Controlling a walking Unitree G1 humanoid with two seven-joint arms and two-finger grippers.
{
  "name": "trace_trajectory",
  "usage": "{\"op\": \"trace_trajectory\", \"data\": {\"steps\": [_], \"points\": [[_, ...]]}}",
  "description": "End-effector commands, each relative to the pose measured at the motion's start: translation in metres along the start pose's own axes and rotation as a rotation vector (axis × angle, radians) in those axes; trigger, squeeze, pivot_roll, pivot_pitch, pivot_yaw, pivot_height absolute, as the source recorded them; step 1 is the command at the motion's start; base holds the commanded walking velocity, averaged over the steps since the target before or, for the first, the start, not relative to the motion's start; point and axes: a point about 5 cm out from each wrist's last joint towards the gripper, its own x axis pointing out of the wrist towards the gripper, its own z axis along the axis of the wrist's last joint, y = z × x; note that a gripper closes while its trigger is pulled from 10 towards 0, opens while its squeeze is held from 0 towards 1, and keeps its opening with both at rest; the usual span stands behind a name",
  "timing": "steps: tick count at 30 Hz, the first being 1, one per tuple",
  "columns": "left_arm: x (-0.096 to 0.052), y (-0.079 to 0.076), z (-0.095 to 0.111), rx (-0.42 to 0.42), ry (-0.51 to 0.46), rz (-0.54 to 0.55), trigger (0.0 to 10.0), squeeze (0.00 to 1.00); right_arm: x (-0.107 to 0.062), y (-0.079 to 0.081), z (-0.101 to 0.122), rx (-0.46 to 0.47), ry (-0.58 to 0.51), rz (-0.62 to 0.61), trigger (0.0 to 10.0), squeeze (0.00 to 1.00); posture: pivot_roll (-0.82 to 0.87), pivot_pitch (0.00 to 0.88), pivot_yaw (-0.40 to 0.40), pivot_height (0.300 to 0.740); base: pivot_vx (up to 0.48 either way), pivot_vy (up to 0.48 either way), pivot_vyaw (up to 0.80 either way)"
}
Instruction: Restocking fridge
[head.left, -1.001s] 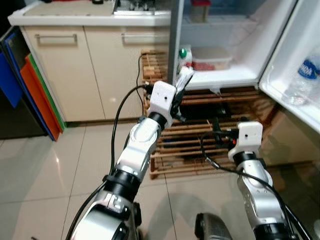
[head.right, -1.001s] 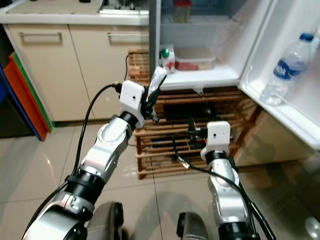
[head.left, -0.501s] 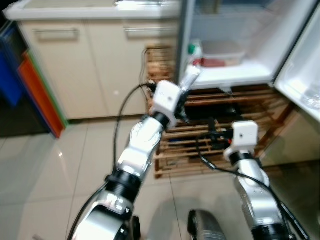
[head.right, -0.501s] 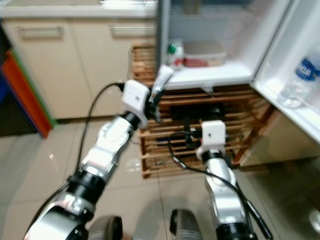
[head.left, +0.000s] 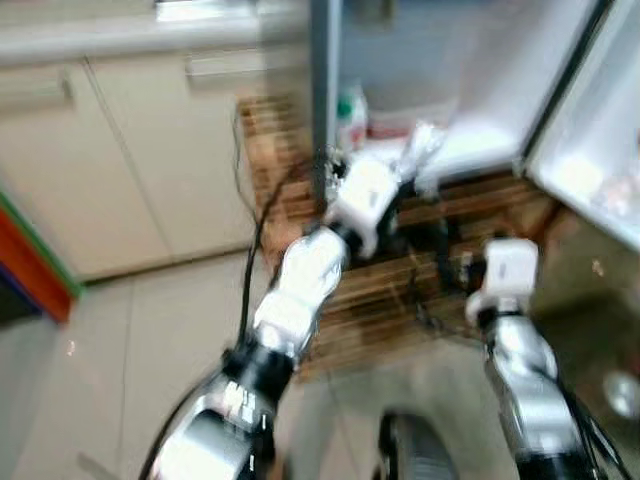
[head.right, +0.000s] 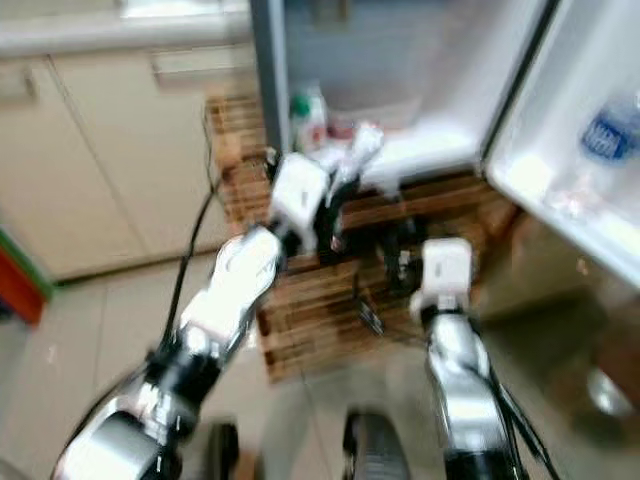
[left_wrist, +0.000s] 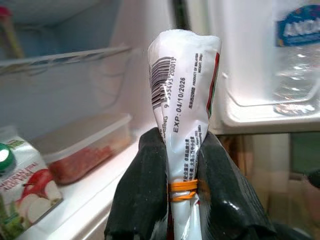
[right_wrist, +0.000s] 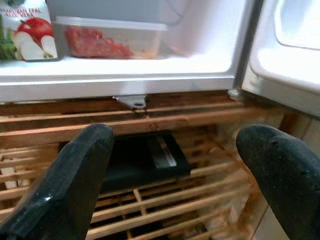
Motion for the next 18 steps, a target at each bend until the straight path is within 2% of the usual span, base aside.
{"op": "trace_trajectory", "data": {"steps": [1,7,12,18], "points": [[-0.002,0.006,0.002,-0.010,0.000,0.028,10.0,0.00,0.002,0.003,0.001,-0.025,0.005,0.013,10.0,0.00,-0.07,0.000,0.012,0.608,0.000,0.000,-0.52],[-0.003,0.008,0.000,-0.054,0.008,0.039,10.0,0.00,0.003,0.002,0.003,-0.026,0.003,0.009,10.0,0.00,-0.07,0.000,0.010,0.608,0.049,0.000,0.00],[-0.002,-0.004,0.004,-0.007,-0.014,-0.004,10.0,0.00,0.003,0.001,0.005,-0.021,-0.006,0.001,10.0,0.00,-0.07,0.000,0.007,0.608,0.469,0.000,0.00],[-0.002,-0.011,0.008,-0.033,-0.038,-0.031,10.0,0.00,0.003,0.000,0.005,-0.025,-0.004,-0.003,10.0,0.00,-0.07,0.000,0.012,0.608,0.461,0.000,0.00]]}}
